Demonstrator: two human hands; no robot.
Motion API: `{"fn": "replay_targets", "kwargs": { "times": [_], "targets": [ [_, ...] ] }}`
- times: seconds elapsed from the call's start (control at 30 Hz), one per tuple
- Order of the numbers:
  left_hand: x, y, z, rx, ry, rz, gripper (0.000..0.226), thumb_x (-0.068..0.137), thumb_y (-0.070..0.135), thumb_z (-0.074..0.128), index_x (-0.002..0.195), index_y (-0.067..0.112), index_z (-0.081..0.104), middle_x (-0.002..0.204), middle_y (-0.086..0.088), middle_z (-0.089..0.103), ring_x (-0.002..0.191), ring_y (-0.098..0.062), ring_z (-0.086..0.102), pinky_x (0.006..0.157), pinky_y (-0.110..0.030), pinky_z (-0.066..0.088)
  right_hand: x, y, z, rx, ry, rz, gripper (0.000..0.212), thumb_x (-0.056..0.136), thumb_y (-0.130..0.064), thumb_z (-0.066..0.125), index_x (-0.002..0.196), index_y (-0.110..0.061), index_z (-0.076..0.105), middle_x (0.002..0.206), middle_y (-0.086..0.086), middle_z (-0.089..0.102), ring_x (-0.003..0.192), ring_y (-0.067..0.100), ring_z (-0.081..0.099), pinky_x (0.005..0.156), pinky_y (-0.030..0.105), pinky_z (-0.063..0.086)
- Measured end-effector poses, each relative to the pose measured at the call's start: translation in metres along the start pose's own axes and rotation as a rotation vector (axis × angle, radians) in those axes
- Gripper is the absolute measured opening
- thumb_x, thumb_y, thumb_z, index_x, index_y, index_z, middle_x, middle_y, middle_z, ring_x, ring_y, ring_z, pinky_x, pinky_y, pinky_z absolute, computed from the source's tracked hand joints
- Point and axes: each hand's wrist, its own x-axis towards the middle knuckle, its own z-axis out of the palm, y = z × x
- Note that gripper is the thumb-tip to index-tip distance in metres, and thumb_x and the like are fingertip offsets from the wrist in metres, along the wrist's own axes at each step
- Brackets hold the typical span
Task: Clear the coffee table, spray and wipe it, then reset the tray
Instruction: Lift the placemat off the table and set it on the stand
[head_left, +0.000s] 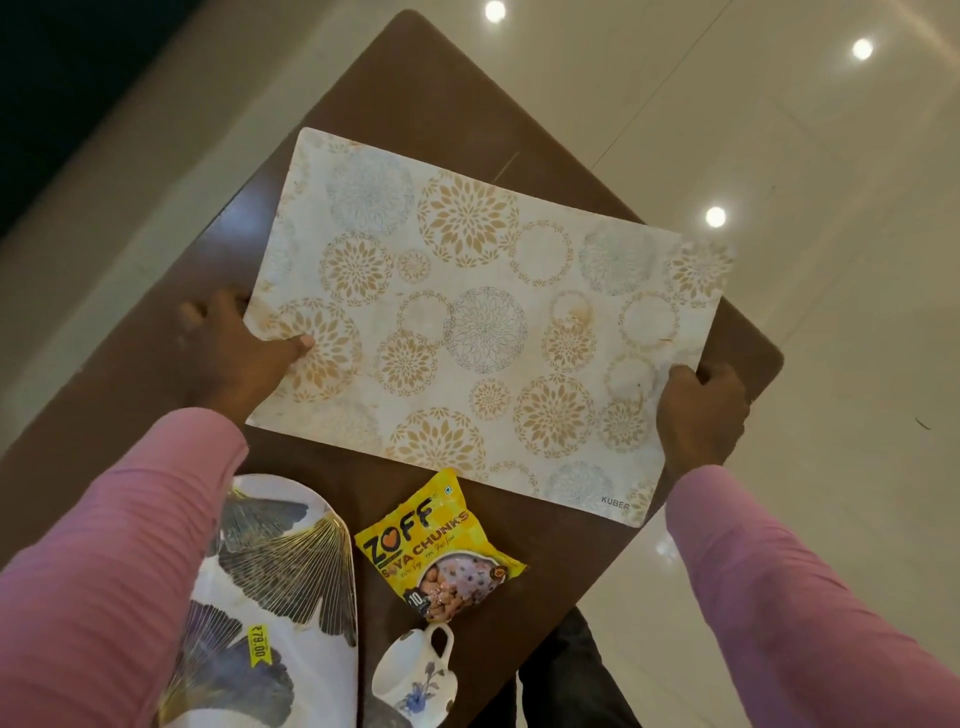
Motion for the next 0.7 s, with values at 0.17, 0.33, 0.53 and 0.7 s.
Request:
{"fn": "replay_targets", "kwargs": {
  "times": [0.17, 0.33, 0.53, 0.7],
  "targets": [
    [0.000, -0.001, -0.010, -0.331, -0.087, -0.101, 0.038, 0.086, 0.016, 0.071, 0.120, 0.009, 0.055, 0.120, -0.013, 0.061, 0.100, -0.032, 0.061, 0.086, -0.046, 0.050, 0.002, -0.005, 0.000, 0.006, -0.045, -0.150, 0.014, 0.096, -0.018, 0.045, 0.091, -0.011, 0.056, 0.081, -0.004, 0.055, 0.075, 0.017, 0.051, 0.068, 0.028, 0.035],
    [-0.009, -0.007, -0.034, -0.455, -0.094, -0.194, 0.005, 0.095, 0.022, 0.059, 0.090, 0.020, 0.061, 0.103, -0.010, 0.067, 0.088, -0.032, 0.064, 0.087, -0.051, 0.052, 0.000, -0.026, -0.011, -0.028, -0.009, -0.268, 0.023, 0.098, -0.013, 0.040, 0.104, -0.004, 0.061, 0.089, 0.004, 0.059, 0.078, 0.016, 0.050, 0.070, 0.018, 0.032],
    [-0.042, -0.014, -0.088, -0.513, 0.116, -0.159, 0.020, 0.096, 0.016, 0.057, 0.113, 0.012, 0.066, 0.104, -0.007, 0.065, 0.092, -0.029, 0.062, 0.086, -0.041, 0.052, -0.029, -0.080, -0.043, -0.127, 0.015, -0.398, 0.030, 0.099, -0.025, 0.042, 0.123, -0.016, 0.059, 0.111, 0.006, 0.068, 0.093, 0.023, 0.059, 0.078, 0.023, 0.028],
    [-0.095, -0.046, -0.129, -0.663, 0.190, -0.241, 0.015, 0.097, 0.014, 0.054, 0.109, 0.018, 0.063, 0.099, -0.005, 0.063, 0.080, -0.022, 0.059, 0.063, -0.027, 0.046, -0.070, -0.114, -0.072, -0.048, -0.094, -0.495, 0.029, 0.099, -0.026, 0.046, 0.120, -0.015, 0.061, 0.112, 0.008, 0.066, 0.093, 0.024, 0.058, 0.076, 0.029, 0.035]
  ]
}}
